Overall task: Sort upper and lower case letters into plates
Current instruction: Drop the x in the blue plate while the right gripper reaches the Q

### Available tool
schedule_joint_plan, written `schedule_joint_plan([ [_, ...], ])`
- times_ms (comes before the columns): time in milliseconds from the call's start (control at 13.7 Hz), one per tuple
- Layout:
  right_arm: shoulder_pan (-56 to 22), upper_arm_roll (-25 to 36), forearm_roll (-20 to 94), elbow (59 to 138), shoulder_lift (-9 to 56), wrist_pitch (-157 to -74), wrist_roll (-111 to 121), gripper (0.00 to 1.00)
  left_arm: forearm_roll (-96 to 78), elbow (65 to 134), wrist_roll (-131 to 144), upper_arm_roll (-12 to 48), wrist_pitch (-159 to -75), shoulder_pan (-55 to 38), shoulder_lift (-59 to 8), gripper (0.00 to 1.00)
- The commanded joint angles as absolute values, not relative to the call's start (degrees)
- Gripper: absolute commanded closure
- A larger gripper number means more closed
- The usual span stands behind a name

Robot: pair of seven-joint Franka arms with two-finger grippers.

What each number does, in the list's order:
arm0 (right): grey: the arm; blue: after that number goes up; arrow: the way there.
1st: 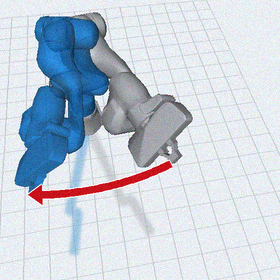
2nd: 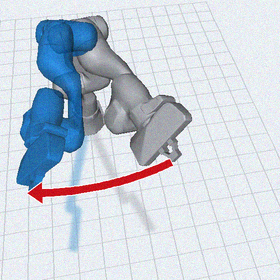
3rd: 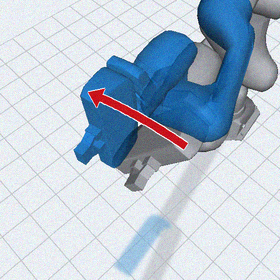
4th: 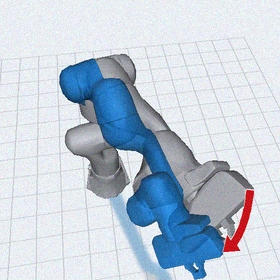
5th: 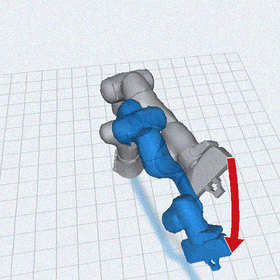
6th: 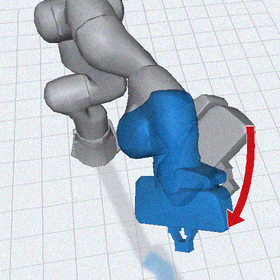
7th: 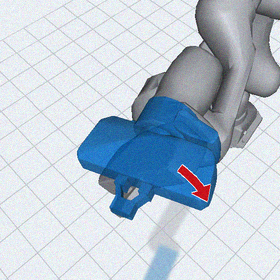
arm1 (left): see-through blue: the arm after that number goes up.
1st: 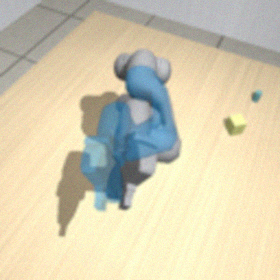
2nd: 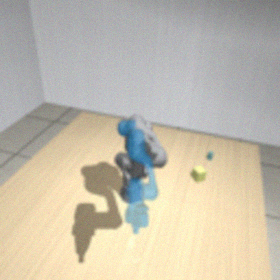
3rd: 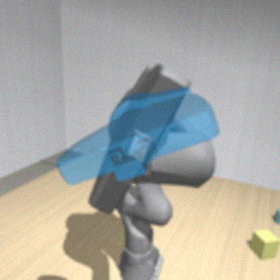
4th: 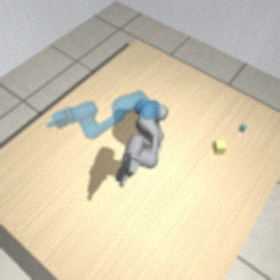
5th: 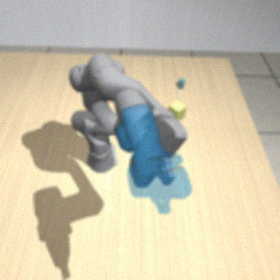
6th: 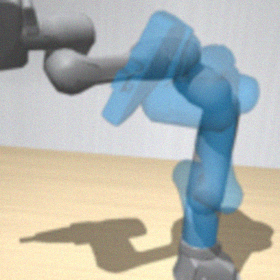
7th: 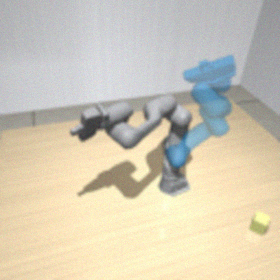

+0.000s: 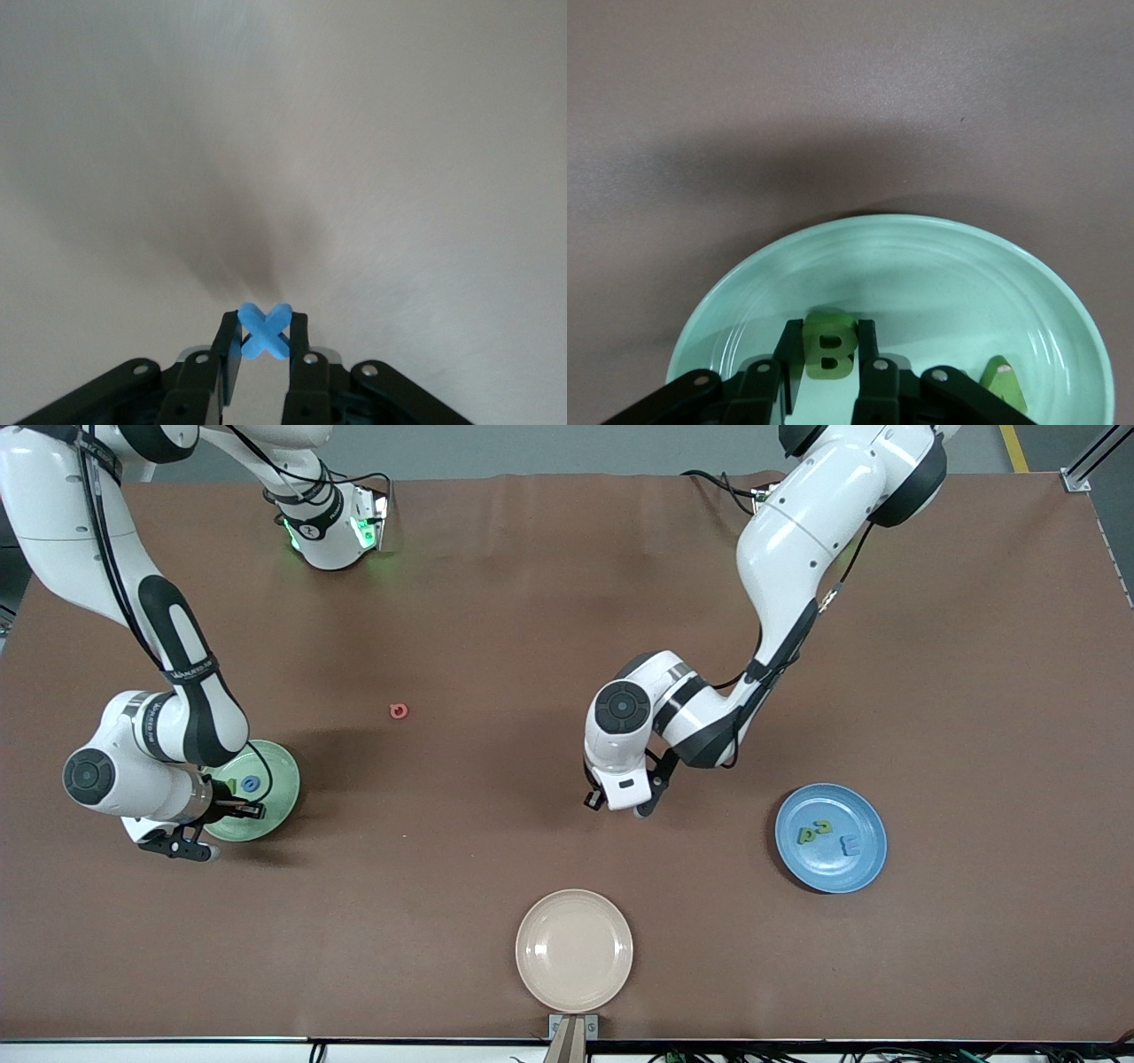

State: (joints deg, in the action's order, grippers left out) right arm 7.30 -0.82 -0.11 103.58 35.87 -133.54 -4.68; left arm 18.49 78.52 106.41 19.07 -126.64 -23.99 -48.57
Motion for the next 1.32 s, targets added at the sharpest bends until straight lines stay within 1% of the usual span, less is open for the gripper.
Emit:
schedule_joint_plan([
  [0,7.82,-1.85,-0.79,102.57,35.25,-132.28,-5.01,0.04,19.42,79.80,98.03,19.60,-123.40,-18.91,-42.56,1.00],
  [73,7.65,-1.93,-0.79,102.74,34.11,-131.84,-4.49,0.00,19.42,79.98,93.82,19.60,-121.14,-17.68,-41.23,1.00],
  [220,6.60,-2.37,-0.79,102.66,30.25,-124.49,-4.66,0.00,18.99,79.89,85.38,19.60,-116.56,-14.96,-38.25,1.00],
  [366,1.87,-2.37,-0.70,103.70,25.60,-119.03,-5.01,0.00,18.63,80.33,77.48,19.77,-112.26,-11.53,-35.87,1.00],
  [439,-0.42,-2.29,-0.70,104.84,23.84,-117.70,-5.01,0.00,18.55,80.85,74.13,19.78,-110.50,-10.30,-35.34,1.00],
  [513,-1.74,-2.37,-0.70,106.51,22.25,-117.60,-4.92,0.00,18.63,82.16,71.31,19.78,-109.09,-8.72,-34.29,1.00],
  [806,-9.47,-4.48,-0.62,112.92,16.37,-118.12,-1.25,0.00,18.54,89.80,58.83,20.56,-109.42,0.06,-30.24,1.00],
  [879,-12.10,-4.40,-0.62,115.64,14.35,-119.52,0.77,0.00,18.54,91.48,57.06,21.70,-110.29,2.87,-30.23,1.00],
  [1025,-15.54,-4.39,-0.70,123.27,10.13,-126.00,5.69,0.00,18.81,93.16,55.38,22.24,-113.89,6.49,-31.11,0.99],
  [1099,-16.17,-4.39,-0.70,126.18,9.67,-129.52,8.76,0.00,19.16,93.08,53.63,22.24,-115.30,8.42,-32.77,0.98],
  [1245,-16.09,-4.39,-0.79,128.49,10.63,-135.41,15.87,0.00,19.77,92.73,52.82,21.98,-119.60,9.49,-35.32,0.96],
])
